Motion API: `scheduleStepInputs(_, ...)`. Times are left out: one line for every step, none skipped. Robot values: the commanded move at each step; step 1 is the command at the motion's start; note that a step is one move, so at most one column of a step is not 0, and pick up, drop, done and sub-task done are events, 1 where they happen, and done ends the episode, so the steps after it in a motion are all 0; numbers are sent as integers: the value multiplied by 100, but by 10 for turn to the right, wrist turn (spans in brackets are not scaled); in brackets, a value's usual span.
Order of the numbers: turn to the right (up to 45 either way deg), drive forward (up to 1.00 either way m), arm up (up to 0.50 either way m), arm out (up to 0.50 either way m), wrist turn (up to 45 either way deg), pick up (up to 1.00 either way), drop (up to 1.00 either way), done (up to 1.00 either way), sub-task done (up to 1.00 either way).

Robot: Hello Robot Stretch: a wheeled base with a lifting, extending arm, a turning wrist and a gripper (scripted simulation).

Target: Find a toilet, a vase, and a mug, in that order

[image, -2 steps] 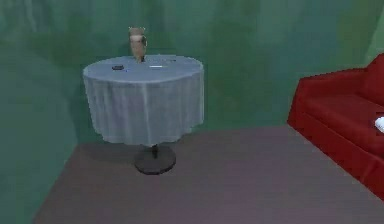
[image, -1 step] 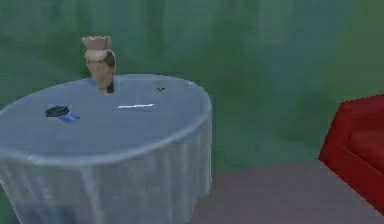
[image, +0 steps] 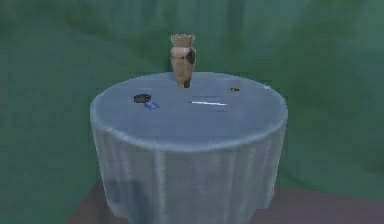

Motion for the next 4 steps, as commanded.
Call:
scheduleStepInputs(0, 0, 0, 0, 0, 0, 0, 0, 100)
scheduleStepInputs(-450, 0, 0, 0, 0, 0, 0, 0, 0)
scheduleStepInputs(-450, 0, 0, 0, 0, 0, 0, 0, 0)
scheduleStepInputs(-450, 0, 0, 0, 0, 0, 0, 0, 0)
